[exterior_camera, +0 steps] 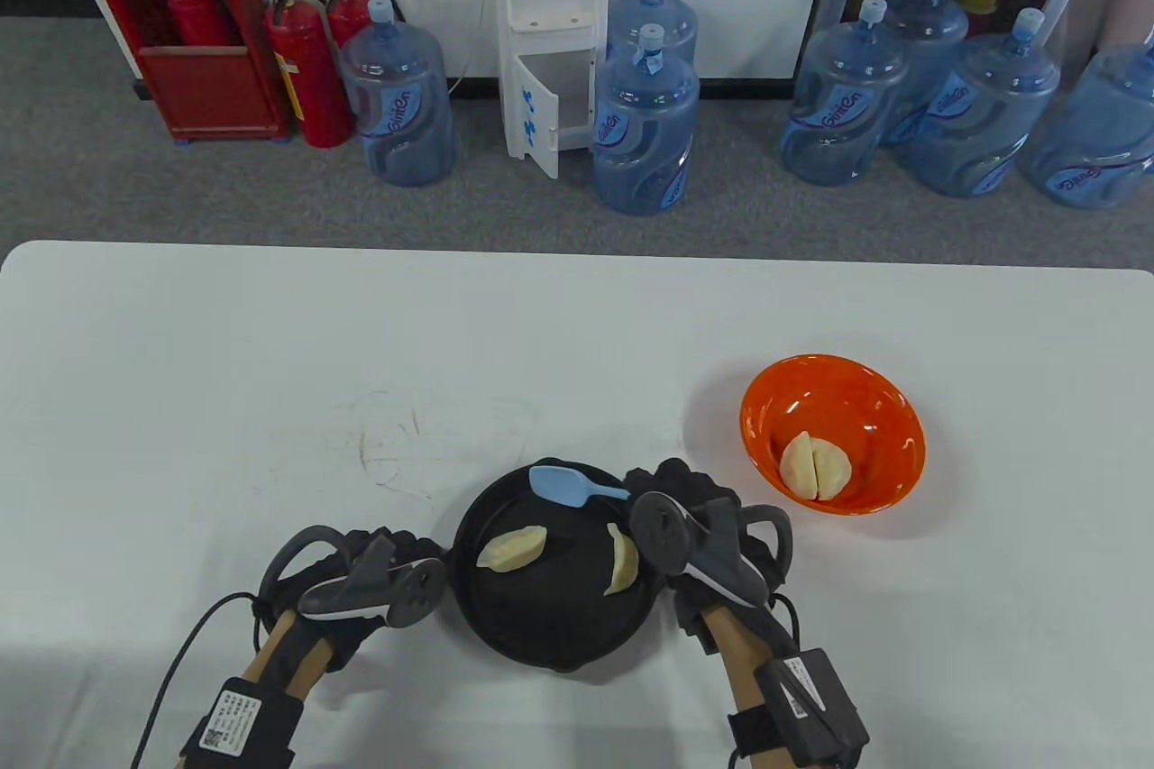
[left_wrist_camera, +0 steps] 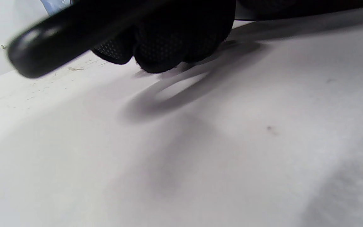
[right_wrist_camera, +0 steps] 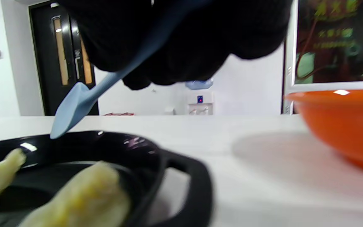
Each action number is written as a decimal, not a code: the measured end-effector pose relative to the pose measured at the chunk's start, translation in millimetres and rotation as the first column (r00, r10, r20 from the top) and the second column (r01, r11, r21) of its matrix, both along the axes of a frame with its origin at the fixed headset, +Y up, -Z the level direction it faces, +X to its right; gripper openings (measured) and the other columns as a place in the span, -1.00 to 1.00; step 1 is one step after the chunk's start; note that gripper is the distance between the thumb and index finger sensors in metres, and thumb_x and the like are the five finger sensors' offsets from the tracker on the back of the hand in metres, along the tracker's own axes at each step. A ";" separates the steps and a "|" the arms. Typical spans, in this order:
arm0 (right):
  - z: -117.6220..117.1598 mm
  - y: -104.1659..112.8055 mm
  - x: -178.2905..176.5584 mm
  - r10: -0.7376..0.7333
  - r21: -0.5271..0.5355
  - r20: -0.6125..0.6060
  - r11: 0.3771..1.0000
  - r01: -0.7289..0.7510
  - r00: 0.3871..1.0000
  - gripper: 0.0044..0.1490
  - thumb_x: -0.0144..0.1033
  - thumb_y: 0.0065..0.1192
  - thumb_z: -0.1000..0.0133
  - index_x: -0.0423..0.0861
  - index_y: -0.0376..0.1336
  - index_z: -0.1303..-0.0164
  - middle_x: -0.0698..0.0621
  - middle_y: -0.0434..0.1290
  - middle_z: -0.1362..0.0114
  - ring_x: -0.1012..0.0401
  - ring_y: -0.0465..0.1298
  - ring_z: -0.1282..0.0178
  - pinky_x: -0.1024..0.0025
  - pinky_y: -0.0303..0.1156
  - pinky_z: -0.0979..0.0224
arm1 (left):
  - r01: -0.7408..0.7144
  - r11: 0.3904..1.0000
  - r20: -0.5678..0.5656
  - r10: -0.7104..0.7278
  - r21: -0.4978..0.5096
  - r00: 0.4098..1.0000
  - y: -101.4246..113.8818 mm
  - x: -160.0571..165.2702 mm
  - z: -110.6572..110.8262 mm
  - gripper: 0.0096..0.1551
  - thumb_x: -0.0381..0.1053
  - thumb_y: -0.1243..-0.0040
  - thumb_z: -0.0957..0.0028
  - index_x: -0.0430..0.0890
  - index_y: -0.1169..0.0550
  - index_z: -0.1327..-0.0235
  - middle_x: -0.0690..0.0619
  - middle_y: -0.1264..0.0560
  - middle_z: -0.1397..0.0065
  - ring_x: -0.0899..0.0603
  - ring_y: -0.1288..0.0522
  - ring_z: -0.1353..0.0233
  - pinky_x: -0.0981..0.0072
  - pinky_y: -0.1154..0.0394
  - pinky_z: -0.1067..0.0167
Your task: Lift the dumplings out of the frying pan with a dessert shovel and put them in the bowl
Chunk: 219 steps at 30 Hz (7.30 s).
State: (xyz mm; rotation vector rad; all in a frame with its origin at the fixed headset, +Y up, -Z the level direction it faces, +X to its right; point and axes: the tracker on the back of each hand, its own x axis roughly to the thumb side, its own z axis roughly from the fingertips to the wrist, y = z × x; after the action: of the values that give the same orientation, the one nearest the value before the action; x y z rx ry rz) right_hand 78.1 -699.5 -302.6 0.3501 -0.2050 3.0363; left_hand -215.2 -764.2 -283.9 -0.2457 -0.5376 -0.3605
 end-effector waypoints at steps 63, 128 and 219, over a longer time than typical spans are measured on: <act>68.8 -35.9 -12.7 -0.200 -0.340 -0.138 0.929 0.143 0.970 -0.46 -0.07 0.21 -0.34 -0.04 0.43 -0.45 -0.09 0.58 -0.24 0.30 0.58 0.35 0.42 0.56 0.31 | 0.010 1.000 -0.009 -0.010 -0.021 1.000 -0.3 0.3 -1.7 -0.38 0.24 0.16 -0.21 0.07 -0.33 -0.50 0.20 -0.53 -0.28 0.04 -0.65 -0.14 -0.06 -0.52 -0.47; 9.5 -3.7 226.7 -0.429 -0.030 0.567 0.843 0.538 0.703 -0.49 -0.06 0.26 -0.33 -0.04 0.47 -0.39 -0.10 0.59 -0.19 0.26 0.57 0.37 0.37 0.53 0.31 | -0.004 1.000 -0.020 0.003 -0.028 1.000 -0.8 -0.8 -1.5 -0.38 0.24 0.16 -0.21 0.07 -0.32 -0.51 0.20 -0.52 -0.29 0.02 -0.65 -0.16 -0.07 -0.51 -0.48; 59.7 -22.5 54.2 0.036 0.013 -0.070 0.999 -0.035 0.997 -0.52 0.00 0.33 -0.26 0.11 0.47 -0.35 -0.01 0.59 -0.26 0.22 0.63 0.18 0.30 0.59 0.12 | 0.014 0.999 -0.032 -0.015 -0.034 0.999 -1.0 0.3 -1.5 -0.38 0.24 0.17 -0.21 0.07 -0.32 -0.51 0.19 -0.52 -0.30 0.02 -0.65 -0.16 -0.08 -0.51 -0.48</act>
State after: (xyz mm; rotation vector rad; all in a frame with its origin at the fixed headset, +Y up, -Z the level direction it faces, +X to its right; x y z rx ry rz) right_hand 132.3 -722.0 -242.9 0.4649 -0.2150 3.0525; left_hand -214.8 -765.2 -285.5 -0.2876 -0.5104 -0.3608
